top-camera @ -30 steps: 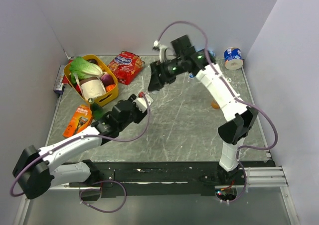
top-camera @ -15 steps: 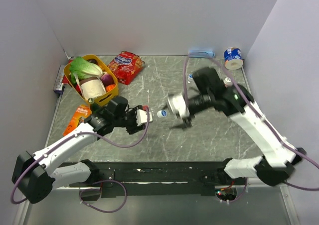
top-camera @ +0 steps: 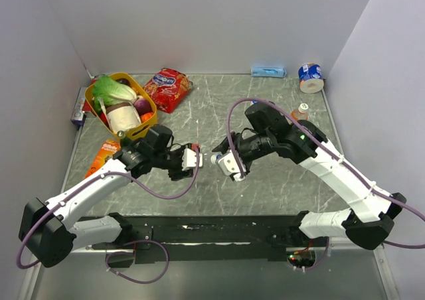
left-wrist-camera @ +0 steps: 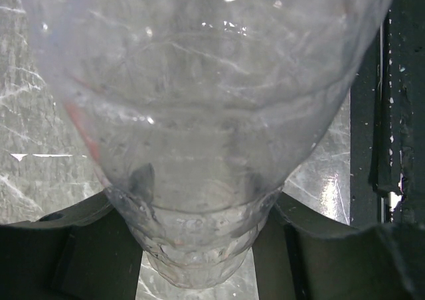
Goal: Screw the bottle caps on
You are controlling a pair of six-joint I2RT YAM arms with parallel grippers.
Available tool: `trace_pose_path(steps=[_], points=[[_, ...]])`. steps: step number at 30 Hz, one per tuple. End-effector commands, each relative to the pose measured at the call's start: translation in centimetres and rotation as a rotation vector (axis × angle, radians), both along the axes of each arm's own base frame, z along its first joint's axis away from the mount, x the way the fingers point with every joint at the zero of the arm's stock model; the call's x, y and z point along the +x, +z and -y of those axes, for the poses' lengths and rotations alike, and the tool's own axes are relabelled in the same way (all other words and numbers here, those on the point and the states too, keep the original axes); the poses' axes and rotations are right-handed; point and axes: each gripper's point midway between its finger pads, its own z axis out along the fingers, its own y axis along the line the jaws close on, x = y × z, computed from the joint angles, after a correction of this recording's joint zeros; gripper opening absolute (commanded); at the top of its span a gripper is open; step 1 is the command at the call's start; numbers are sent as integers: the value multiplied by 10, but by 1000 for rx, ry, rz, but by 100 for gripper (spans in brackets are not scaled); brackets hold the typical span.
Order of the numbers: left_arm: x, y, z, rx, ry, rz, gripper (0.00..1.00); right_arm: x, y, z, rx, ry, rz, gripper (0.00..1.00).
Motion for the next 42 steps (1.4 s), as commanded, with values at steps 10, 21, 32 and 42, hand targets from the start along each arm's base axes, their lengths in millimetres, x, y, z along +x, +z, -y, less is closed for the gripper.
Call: trace_pose_path(steps=[10,21,32,42], points=[[20,43,17,-145,29,113,1,14,6,-21,35,-112,-114,16],[97,119,5,-510,763,317,1,73,-15,-55,-111,-1008,-1449,0],[87,51,-5,-209,665,311,1,132,54,-19,157,-901,-1356,72],[23,21,-1,-50,91,204,1,42,62,36,170,-331,-422,73]])
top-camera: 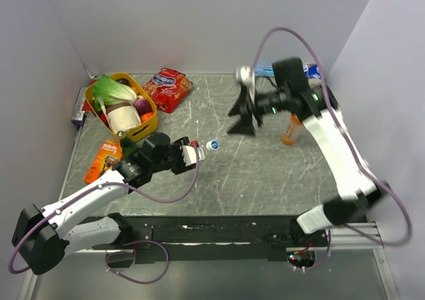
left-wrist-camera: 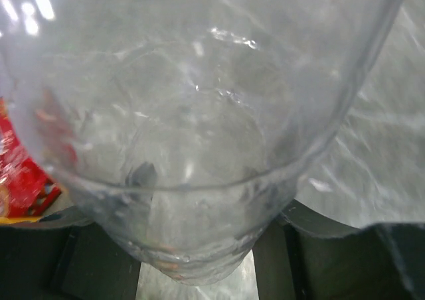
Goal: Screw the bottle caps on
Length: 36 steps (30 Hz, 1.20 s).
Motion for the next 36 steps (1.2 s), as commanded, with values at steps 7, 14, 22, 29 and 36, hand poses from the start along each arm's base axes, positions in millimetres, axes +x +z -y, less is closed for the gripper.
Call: trace_pose_path(steps=[7,14,22,29,36], points=[[-35,10,9,112,-404,-110,1,-98,-26,2,-126,510,1000,74],[-43,15,10,104,-438,-122,1,-96,-26,-16,-125,510,991,72],[-40,24,15,89,-442,-108,1,-104,-27,-27,-99,569,994,67],[-39,25,17,87,-440,-93,1,-106,-21,-39,-64,583,971,55],[-32,28,17,79,-402,-67,1,-102,-18,-49,-56,548,896,32]])
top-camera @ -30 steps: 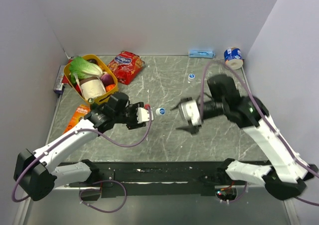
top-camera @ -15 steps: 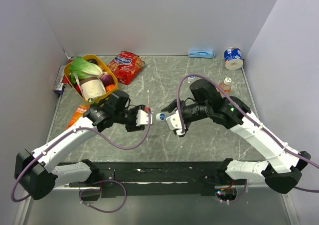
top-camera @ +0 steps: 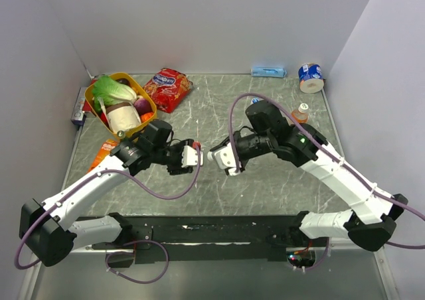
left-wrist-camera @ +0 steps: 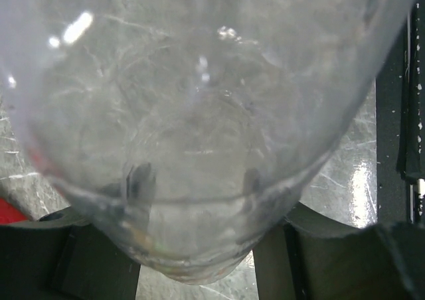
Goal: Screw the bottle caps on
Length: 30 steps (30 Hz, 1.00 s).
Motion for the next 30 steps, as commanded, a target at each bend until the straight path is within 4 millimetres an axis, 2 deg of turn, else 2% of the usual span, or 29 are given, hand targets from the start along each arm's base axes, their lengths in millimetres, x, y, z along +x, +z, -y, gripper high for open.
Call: trace_pose_path(steps=[1,2,3,4,5,6,7,8,9,10,11,12,13,15,17,20,23,24,26,27,30], points=[[13,27,12,-74,20,86,1,4,22,-17,61,-64,-95,24],[18,29,13,-84,55,99,1,11,25,-20,75,-120,-129,20],[36,41,13,-126,158,152,1,22,32,-27,110,-180,-154,15],[44,48,13,-160,224,179,1,40,29,-32,112,-334,-261,2],[50,60,10,-218,314,190,1,51,30,-34,123,-414,-318,0],[68,77,6,-291,420,272,1,60,29,-34,128,-490,-386,0],[74,86,1,-336,495,295,1,69,29,-39,135,-595,-534,0],[78,97,0,-397,543,318,1,81,26,-36,134,-669,-614,0],[80,99,-2,-431,600,315,1,87,21,-34,122,-732,-701,0],[90,106,-12,-452,699,351,1,93,9,-37,89,-843,-876,0],[93,104,-13,-454,733,349,1,111,2,-24,98,-945,-983,0],[93,104,-12,-453,751,355,1,112,-3,-23,94,-971,-1130,0],[95,103,-14,-452,773,364,1,114,-22,-22,82,-1070,-1310,0],[98,97,-14,-429,788,368,1,121,-32,-17,70,-1105,-1370,0],[98,91,-15,-408,787,363,1,125,-30,-20,70,-1071,-1375,0],[93,83,-18,-394,777,351,1,133,-1,-26,149,-969,-1305,3],[84,70,-18,-385,763,297,1,134,19,-30,196,-882,-1243,23],[83,68,-17,-382,757,279,1,135,22,-32,207,-858,-1226,40],[79,67,-14,-412,762,220,1,130,30,-32,224,-812,-1217,52],[73,64,-9,-415,721,178,1,130,28,-33,228,-804,-1213,62],[64,68,2,-459,670,114,1,125,25,-33,219,-799,-1188,67]])
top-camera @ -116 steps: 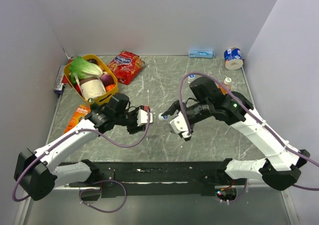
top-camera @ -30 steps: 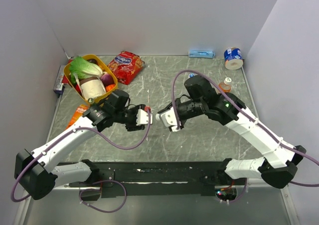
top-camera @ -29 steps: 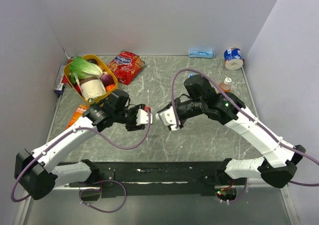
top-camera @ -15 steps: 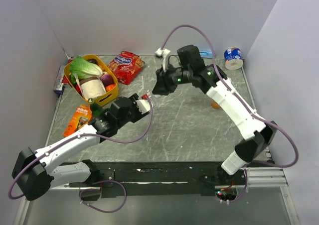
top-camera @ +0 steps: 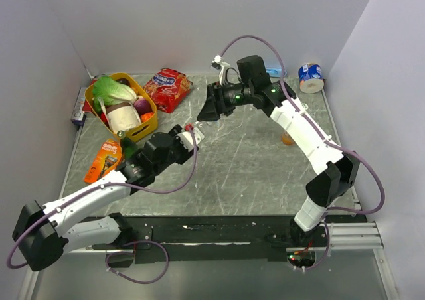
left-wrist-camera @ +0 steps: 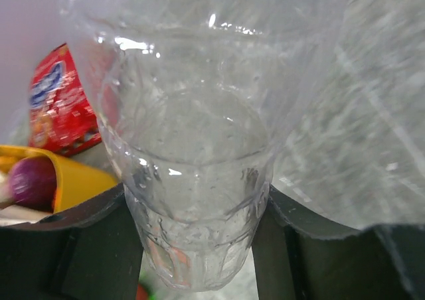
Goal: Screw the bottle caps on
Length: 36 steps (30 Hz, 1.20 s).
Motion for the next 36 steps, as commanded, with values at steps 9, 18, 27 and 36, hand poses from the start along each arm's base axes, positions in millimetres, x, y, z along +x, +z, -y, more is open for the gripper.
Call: trace_pose_path(steps=[9,18,27,36], points=[[-16,61,42,-364,-169,-73,1,8,32,1,10,-59,244,50],[-8,72,34,-565,-146,-244,1,-3,62,9,157,-135,479,54],[-16,72,44,-555,-233,-256,1,7,72,4,207,-188,487,59],[-26,68,51,-555,-294,-294,1,12,89,-15,263,-146,536,46]])
